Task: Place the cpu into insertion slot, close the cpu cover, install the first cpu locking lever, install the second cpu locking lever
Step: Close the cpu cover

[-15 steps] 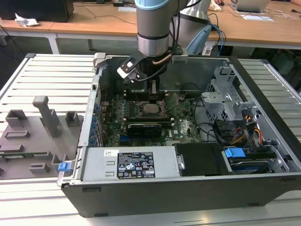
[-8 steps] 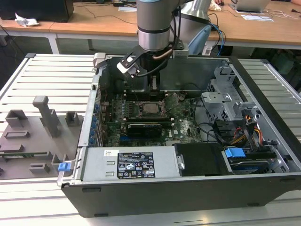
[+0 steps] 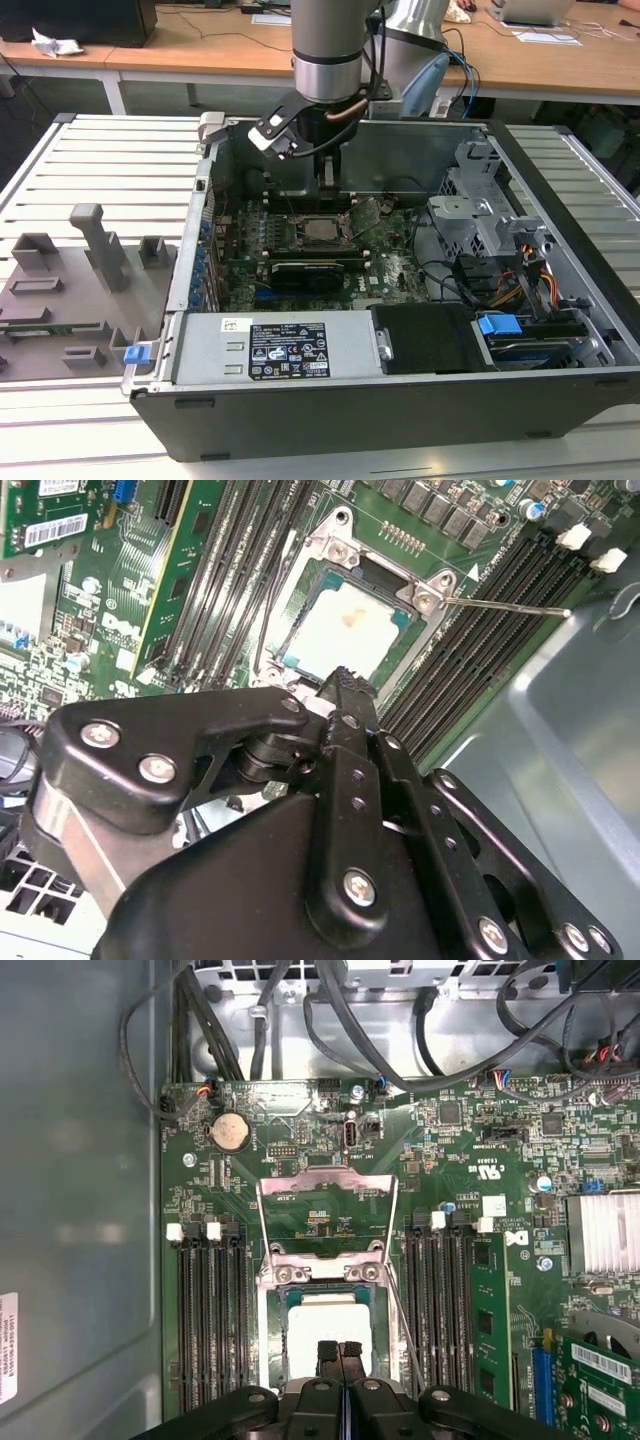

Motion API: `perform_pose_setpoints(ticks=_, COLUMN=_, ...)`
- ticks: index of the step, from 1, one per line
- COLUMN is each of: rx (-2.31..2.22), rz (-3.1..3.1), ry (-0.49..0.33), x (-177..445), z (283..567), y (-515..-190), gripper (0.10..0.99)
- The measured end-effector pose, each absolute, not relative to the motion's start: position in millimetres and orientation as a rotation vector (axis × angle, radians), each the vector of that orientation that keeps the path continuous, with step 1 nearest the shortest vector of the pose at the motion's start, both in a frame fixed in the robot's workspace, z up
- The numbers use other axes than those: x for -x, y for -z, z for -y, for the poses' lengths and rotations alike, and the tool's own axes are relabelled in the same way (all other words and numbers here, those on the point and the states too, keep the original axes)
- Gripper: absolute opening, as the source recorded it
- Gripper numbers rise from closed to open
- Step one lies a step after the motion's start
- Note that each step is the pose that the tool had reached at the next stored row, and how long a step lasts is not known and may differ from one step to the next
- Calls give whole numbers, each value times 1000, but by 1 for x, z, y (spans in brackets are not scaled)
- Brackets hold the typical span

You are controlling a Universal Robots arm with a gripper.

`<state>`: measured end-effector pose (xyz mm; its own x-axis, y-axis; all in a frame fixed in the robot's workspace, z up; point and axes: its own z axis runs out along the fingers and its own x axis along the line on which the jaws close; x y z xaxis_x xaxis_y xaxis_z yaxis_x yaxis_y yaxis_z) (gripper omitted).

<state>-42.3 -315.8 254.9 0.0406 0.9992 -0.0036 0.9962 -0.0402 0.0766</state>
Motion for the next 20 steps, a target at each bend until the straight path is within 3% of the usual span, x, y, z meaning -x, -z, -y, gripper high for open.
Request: perform_pose_setpoints(ticks=20, rx=-2224, rz=-2135, ry=-78, x=42, z=315, y=-271, gripper=106)
